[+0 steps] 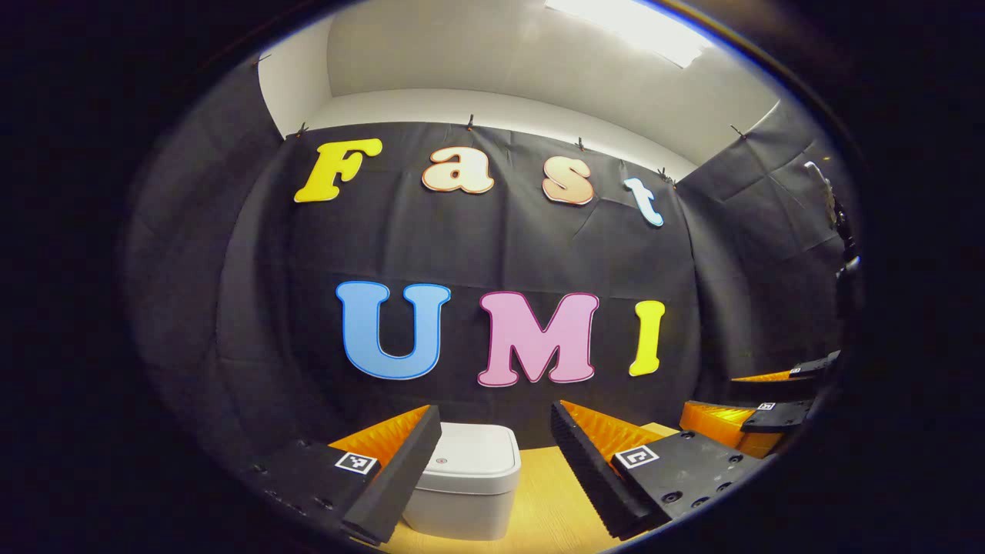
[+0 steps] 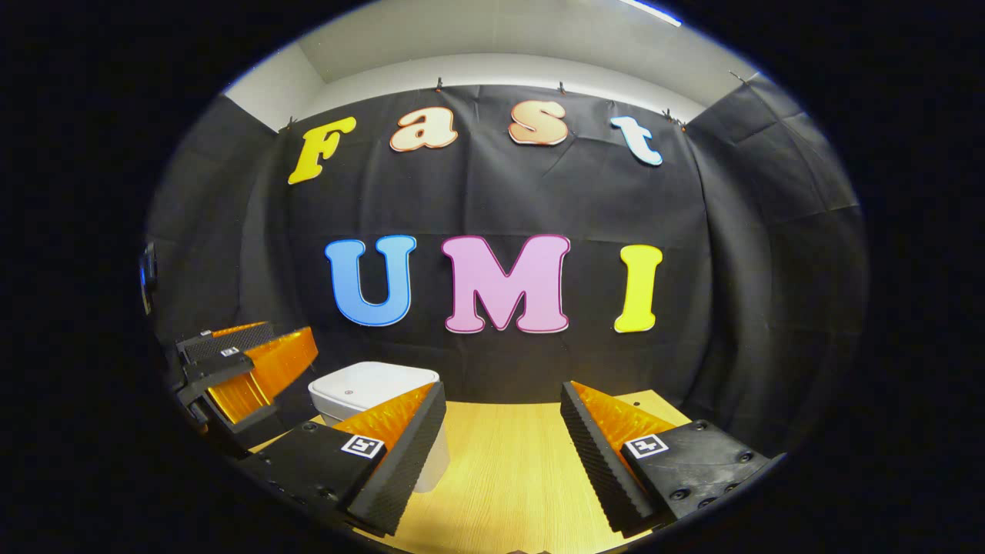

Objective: Press the lid of the desktop garbage bin to open it, pick up the crumpled paper on the desktop and throw it into the bin, then pick up the pop can on the desktop and drop it into the bin, and finally close the garbage bin lid.

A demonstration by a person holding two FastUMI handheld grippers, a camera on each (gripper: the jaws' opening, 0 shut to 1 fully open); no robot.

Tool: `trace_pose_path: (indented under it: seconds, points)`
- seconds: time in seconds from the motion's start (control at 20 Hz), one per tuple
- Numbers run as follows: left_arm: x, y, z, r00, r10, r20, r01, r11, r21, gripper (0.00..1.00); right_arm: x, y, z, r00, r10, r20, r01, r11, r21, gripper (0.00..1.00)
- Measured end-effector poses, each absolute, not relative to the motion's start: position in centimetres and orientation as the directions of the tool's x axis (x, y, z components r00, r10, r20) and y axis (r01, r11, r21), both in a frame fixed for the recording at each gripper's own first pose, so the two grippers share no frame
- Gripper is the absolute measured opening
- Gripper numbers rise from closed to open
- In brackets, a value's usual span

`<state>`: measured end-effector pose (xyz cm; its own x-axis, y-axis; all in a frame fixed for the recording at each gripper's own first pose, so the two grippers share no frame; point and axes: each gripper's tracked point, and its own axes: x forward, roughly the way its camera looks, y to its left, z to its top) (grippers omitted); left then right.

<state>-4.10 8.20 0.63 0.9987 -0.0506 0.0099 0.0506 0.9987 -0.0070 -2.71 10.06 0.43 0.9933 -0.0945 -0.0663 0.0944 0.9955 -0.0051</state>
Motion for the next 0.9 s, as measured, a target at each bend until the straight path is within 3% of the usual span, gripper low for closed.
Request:
trace_pose_path:
  seconds: [0.1,0.25,0.9]
  points:
    - [-4.6,7.5,-0.6,0.997,-0.079,-0.026,0.078,0.996,-0.045,0.96,-2.7,10.6,0.9,0.997,-0.076,-0.028,0.075,0.996,-0.041,0.97]
    - [-3.9,9.1,-0.7,0.998,-0.035,-0.048,0.033,0.999,-0.028,0.96,-2.3,11.4,0.4,0.997,-0.052,-0.053,0.051,0.998,-0.027,0.97]
    - [-4.8,9.2,2.4,0.998,-0.025,0.055,0.021,0.998,0.062,0.94,-2.4,11.2,0.8,0.998,-0.044,-0.043,0.043,0.999,-0.017,0.97]
